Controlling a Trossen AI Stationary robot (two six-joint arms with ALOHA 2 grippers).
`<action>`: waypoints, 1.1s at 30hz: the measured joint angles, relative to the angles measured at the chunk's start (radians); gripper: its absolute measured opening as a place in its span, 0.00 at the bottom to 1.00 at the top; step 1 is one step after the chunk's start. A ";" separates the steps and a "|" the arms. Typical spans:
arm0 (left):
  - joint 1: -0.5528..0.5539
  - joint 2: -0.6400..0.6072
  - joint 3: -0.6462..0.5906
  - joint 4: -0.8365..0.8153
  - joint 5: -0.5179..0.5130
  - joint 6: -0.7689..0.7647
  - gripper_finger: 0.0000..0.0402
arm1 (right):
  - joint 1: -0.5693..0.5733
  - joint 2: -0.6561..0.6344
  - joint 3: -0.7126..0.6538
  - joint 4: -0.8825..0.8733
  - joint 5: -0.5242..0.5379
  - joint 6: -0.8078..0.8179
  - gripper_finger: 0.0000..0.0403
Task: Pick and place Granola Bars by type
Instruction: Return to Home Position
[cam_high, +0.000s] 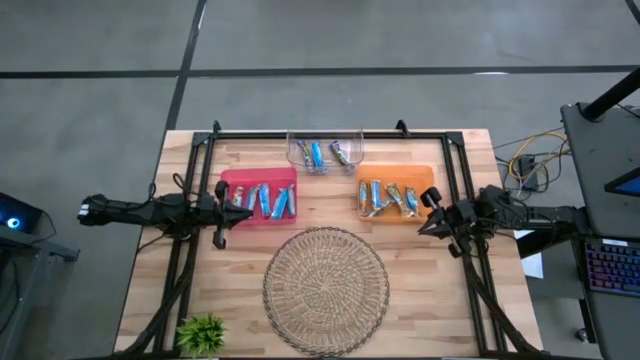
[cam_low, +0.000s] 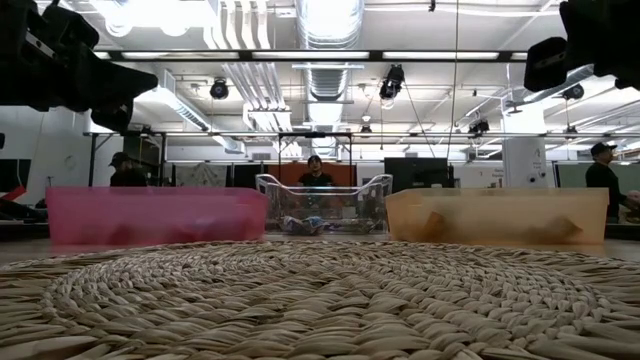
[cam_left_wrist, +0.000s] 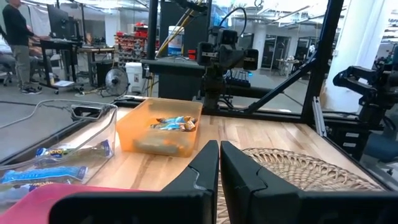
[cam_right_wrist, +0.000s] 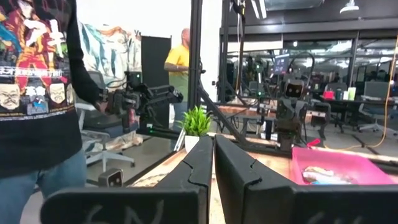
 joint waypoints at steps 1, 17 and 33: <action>0.000 0.000 0.000 0.000 0.000 -0.006 0.00 | 0.000 0.000 0.000 -0.007 0.000 0.003 0.02; 0.000 0.000 0.000 0.000 0.000 -0.031 0.00 | 0.000 -0.002 0.000 -0.059 -0.004 -0.041 0.02; 0.000 0.000 -0.001 -0.001 0.000 -0.032 0.00 | 0.000 0.000 0.001 -0.021 -0.006 0.013 0.02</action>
